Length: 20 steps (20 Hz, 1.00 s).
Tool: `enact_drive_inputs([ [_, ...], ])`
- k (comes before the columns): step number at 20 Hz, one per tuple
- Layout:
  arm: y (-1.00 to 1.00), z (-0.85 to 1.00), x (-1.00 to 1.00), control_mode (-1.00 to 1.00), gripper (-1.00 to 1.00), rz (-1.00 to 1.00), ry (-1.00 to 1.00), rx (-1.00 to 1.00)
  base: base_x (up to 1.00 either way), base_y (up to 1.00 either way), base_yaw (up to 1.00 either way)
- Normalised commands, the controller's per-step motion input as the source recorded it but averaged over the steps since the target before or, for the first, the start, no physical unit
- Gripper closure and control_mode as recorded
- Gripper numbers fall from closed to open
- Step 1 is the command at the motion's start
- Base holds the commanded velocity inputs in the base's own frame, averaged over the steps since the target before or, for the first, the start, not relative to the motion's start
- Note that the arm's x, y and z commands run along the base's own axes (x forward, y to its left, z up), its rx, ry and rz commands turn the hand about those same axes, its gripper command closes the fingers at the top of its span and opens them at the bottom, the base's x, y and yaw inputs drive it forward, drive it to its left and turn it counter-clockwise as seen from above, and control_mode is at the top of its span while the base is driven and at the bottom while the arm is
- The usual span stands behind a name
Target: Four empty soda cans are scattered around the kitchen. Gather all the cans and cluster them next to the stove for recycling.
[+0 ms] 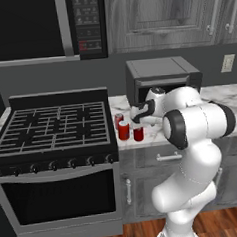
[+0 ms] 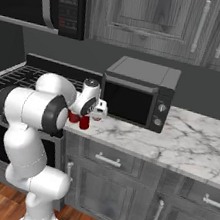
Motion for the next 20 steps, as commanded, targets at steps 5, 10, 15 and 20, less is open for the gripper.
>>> enact_drive_inputs([
  [5, -0.13, 0.04, -0.21, -1.00, -1.00, 0.00, 0.00, 0.00, 0.00, 0.00, 0.00],
  [10, -0.08, 0.17, -0.13, -1.00, -1.00, 0.00, 0.00, 0.00, 0.00, 0.00, 0.00],
  [15, 0.00, 0.33, -0.20, -1.00, -1.00, -0.03, 0.03, 0.00, 0.00, 0.00, 0.00],
  [20, 0.00, 0.36, -0.36, -1.00, -1.00, -0.11, 0.07, 0.00, 0.00, 0.00, 0.00],
])
